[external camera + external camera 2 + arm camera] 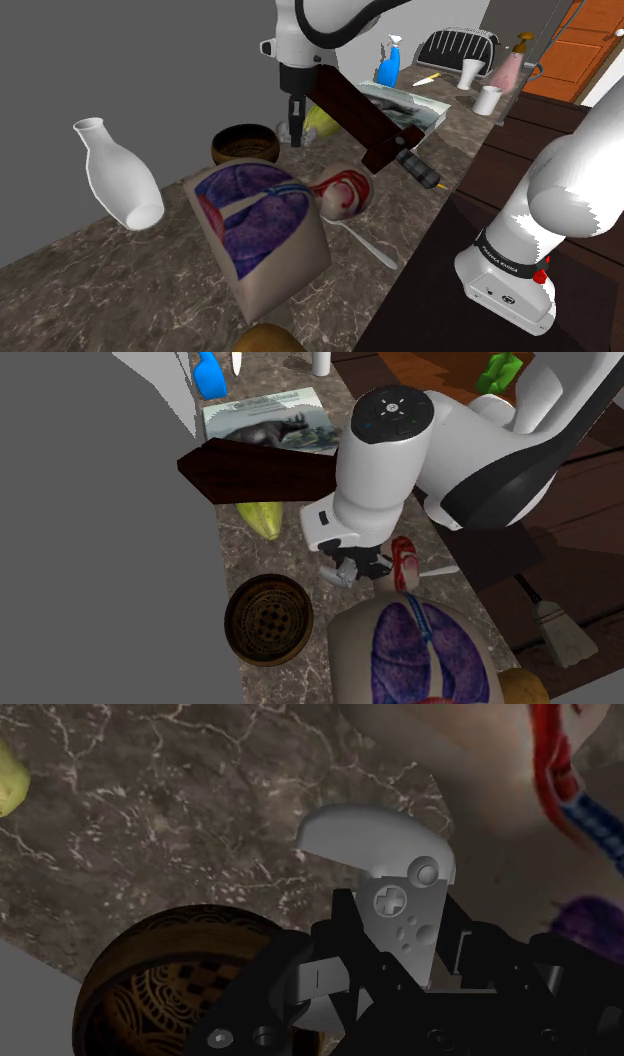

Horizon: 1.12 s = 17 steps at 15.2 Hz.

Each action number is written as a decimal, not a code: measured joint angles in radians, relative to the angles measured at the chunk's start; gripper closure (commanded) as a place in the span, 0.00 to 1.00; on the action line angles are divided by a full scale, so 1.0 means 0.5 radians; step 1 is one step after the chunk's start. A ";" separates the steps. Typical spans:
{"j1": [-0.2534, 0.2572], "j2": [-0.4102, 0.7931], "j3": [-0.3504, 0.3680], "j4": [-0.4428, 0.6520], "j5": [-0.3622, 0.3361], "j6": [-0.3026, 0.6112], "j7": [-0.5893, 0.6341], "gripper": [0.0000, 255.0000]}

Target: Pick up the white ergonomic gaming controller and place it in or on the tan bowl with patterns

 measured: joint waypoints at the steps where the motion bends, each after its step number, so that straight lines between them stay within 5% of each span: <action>1: -0.001 -0.006 -0.002 0.016 0.001 -0.022 -0.003 1.00; 7: -0.001 0.403 0.004 0.505 -0.161 -0.126 0.070 1.00; 15: 0.129 1.121 -0.035 1.477 -0.403 -0.415 0.153 1.00; 17: 0.135 1.165 -0.041 1.498 -0.415 -0.395 0.154 1.00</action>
